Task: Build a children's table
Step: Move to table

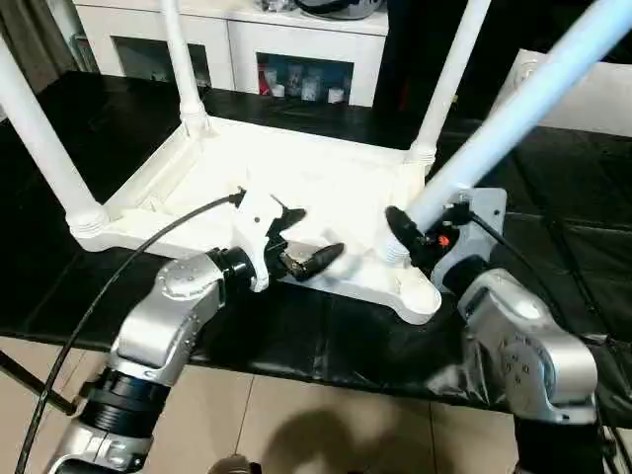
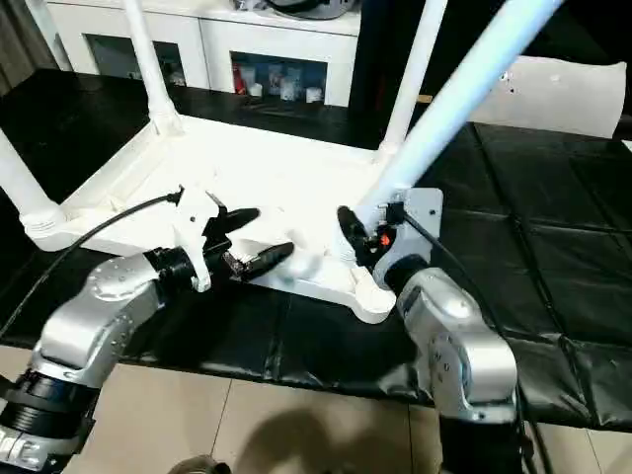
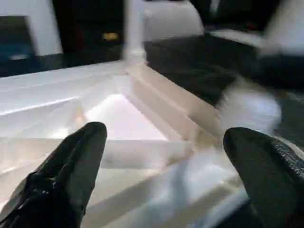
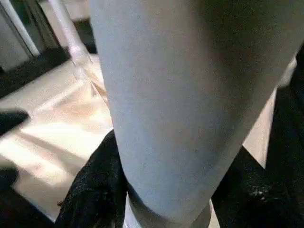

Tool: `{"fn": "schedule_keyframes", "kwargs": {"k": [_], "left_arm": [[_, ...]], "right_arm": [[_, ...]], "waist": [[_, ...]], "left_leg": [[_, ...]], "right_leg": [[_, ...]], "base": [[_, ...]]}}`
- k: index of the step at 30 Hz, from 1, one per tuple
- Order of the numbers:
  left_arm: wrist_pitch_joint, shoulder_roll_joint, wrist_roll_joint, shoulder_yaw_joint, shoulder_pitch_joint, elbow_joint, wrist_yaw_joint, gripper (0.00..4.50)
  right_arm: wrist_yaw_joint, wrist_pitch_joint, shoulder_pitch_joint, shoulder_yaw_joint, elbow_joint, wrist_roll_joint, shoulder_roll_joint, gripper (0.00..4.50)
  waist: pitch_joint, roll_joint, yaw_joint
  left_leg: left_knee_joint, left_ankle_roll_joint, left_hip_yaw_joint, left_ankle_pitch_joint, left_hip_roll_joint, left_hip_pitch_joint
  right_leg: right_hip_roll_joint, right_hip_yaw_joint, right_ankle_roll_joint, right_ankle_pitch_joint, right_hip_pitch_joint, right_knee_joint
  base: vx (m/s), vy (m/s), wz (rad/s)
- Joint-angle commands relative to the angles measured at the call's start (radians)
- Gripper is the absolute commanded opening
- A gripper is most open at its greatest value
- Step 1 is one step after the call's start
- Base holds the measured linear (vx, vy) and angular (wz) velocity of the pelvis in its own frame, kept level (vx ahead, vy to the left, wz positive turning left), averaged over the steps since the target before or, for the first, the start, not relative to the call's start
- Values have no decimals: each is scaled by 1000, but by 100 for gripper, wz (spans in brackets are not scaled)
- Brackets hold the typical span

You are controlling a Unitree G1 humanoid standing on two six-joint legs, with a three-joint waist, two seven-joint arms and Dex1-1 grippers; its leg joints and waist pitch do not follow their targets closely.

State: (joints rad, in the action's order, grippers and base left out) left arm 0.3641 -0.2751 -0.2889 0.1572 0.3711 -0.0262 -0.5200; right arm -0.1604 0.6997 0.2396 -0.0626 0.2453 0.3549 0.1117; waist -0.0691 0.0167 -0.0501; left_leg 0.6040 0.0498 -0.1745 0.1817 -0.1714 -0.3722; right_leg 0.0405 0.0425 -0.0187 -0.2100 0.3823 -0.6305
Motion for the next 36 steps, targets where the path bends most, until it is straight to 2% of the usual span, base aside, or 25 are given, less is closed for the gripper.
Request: {"fn": "schedule_keyframes", "kwargs": {"k": [1, 4, 5, 6, 10, 11, 12, 13, 14, 15, 16, 17, 18, 19, 20, 21, 22, 24, 25, 26, 28, 32, 33, 34, 36], "left_arm": [[8, 25, 6, -34, -31, 41, 56, 450], [12, 49, 19, -78, -57, 64, 135, 450], [9, 56, 17, -99, -68, 73, 164, 450], [18, 63, 12, -128, -87, 98, 199, 450], [40, 78, -31, -172, -134, 188, 233, 450], [40, 78, -31, -172, -134, 188, 233, 450], [40, 78, -31, -172, -134, 188, 233, 450], [61, 82, -31, -186, -138, 213, 249, 450], [70, 81, -25, -190, -136, 218, 256, 450], [86, 72, 1, -188, -130, 218, 271, 450], [95, 73, 16, -189, -127, 218, 291, 450], [102, 75, 23, -189, -124, 219, 305, 450], [110, 78, 29, -187, -124, 228, 316, 450], [117, 80, 29, -186, -125, 236, 322, 450], [131, 87, 18, -181, -131, 251, 321, 450], [131, 87, 18, -181, -131, 251, 321, 450], [133, 88, 16, -176, -133, 257, 318, 450], [136, 91, 25, -167, -144, 272, 330, 450], [138, 93, 28, -165, -148, 275, 336, 450], [148, 97, 40, -164, -151, 280, 353, 450], [148, 98, 41, -165, -152, 278, 353, 450], [142, 107, 44, -162, -163, 286, 357, 450], [144, 110, 43, -162, -165, 290, 360, 450], [147, 113, 39, -163, -169, 297, 362, 450], [163, 121, 37, -164, -182, 314, 375, 450]], "right_arm": [[38, 56, 5, 14, 52, -31, 15, 189], [62, 81, 11, 22, 59, -51, 19, 189], [66, 79, 12, 11, 59, -35, 3, 189], [61, 53, 11, 12, 57, -36, -3, 189], [42, 16, 2, 23, 53, -33, -4, 189], [42, 16, 2, 23, 53, -33, -4, 189], [42, 16, 2, 23, 53, -33, -4, 189], [44, 22, 1, 25, 59, -26, -13, 189], [47, 27, 1, 26, 62, -23, -19, 189], [53, 36, 2, 29, 67, -19, -30, 189], [56, 40, 2, 35, 72, -22, -37, 189], [57, 42, 3, 39, 74, -24, -41, 189], [59, 46, 3, 42, 76, -27, -43, 189], [61, 49, 1, 44, 77, -28, -45, 189], [63, 51, -4, 42, 80, -24, -49, 189], [63, 51, -4, 42, 80, -24, -49, 189], [63, 53, -7, 43, 83, -24, -48, 189], [64, 57, -11, 42, 88, -25, -46, 189], [65, 59, -12, 41, 90, -24, -48, 189], [61, 59, -11, 40, 93, -22, -42, 189], [55, 57, -10, 46, 96, -26, -34, 189], [48, 62, -10, 46, 101, -29, -28, 189], [47, 64, -10, 45, 101, -28, -27, 189], [47, 67, -10, 44, 101, -28, -26, 189], [48, 72, -9, 41, 99, -29, -23, 189]], "waist": [[71, -2, 5], [68, -2, 10], [67, 4, 12], [66, -1, 13], [64, 1, 19], [67, -6, 14], [60, 1, 20], [69, 4, 10], [74, 11, 1], [76, 17, -13], [77, 23, -15], [76, 21, -20], [77, 8, -22], [84, 2, -17], [88, -15, 3], [88, -15, 3], [83, -15, 23], [71, -21, 27], [67, -20, 29], [62, -7, 33], [60, -9, 33], [63, -1, 39], [64, 8, 41], [65, 0, 40], [66, 3, 47]], "left_leg": [[-71, 50, 21, 164, -54, 13], [-69, 41, 19, 163, -52, 12], [-68, 38, 19, 176, -49, 12], [-68, 37, 20, 181, -50, 13], [-69, 32, 21, 192, -52, 12], [-32, 112, -15, 254, -49, 67], [-37, 125, -18, 264, -41, 55], [-30, 150, -34, 258, -38, 57], [-15, 141, -47, 285, -26, 50], [-2, 103, -47, 267, -16, 21], [15, 80, -45, 266, -9, 15], [30, 58, -22, 233, -7, -5], [-5, -30, 24, 106, -24, -47], [-5, -62, 27, 66, -29, -33], [-25, -93, 21, 20, -43, 3], [-25, -93, 21, 20, -43, 3], [-33, -97, 20, -19, -54, 35], [-52, -1, 20, 147, -48, 33], [-56, 18, 19, 195, -46, 34], [-61, 46, 17, 275, -43, 38], [-62, 72, 22, 343, -38, 40], [-62, 68, 28, 329, -34, 22], [-61, 63, 28, 328, -35, 21], [-60, 59, 28, 322, -35, 21], [-58, 53, 29, 305, -36, 14]], "right_leg": [[87, -56, -155, -129, -44, 79], [87, -57, -143, -162, -42, 82], [87, -57, -131, -201, -41, 87], [88, -58, -128, -217, -40, 87], [87, -57, -109, -255, -34, 91], [40, -85, -53, -326, 19, 117], [25, -87, -39, -352, 15, 122], [2, -107, 5, -345, 23, 119], [8, -134, 14, -356, 24, 108], [28, -182, 7, -352, -1, 104], [37, -208, 2, -364, -9, 108], [49, -246, -20, -362, -27, 113], [104, -198, -82, -222, -60, 94], [100, -184, -107, -157, -45, 87], [54, -138, -155, -43, -11, 67], [54, -138, -155, -43, -11, 67], [28, -96, -176, 63, 14, 52], [40, -92, -153, -41, 7, 68], [43, -90, -144, -84, 8, 72], [46, -88, -118, -165, 11, 82], [60, -91, -81, -268, 14, 90], [72, -91, -43, -302, 7, 95], [72, -90, -42, -309, 8, 96], [77, -88, -47, -311, 8, 96], [80, -86, -59, -287, 3, 95]], "base": [[0, 0, 0], [0, 0, 0], [0, 0, 0], [0, 0, 0], [0, 0, 0], [0, 0, 0], [0, 0, 0], [-36, 11, -34], [29, 27, -47], [29, 27, -47], [32, 52, -54], [13, 94, -56], [13, 94, -56], [11, 118, -27], [3, 121, 10], [3, 121, 10], [6, 118, 13], [-10, 100, 9], [-25, 79, 9], [0, 0, 0], [0, 0, 0], [0, 0, 0], [0, 0, 0], [0, 0, 0], [0, 0, 0]]}}
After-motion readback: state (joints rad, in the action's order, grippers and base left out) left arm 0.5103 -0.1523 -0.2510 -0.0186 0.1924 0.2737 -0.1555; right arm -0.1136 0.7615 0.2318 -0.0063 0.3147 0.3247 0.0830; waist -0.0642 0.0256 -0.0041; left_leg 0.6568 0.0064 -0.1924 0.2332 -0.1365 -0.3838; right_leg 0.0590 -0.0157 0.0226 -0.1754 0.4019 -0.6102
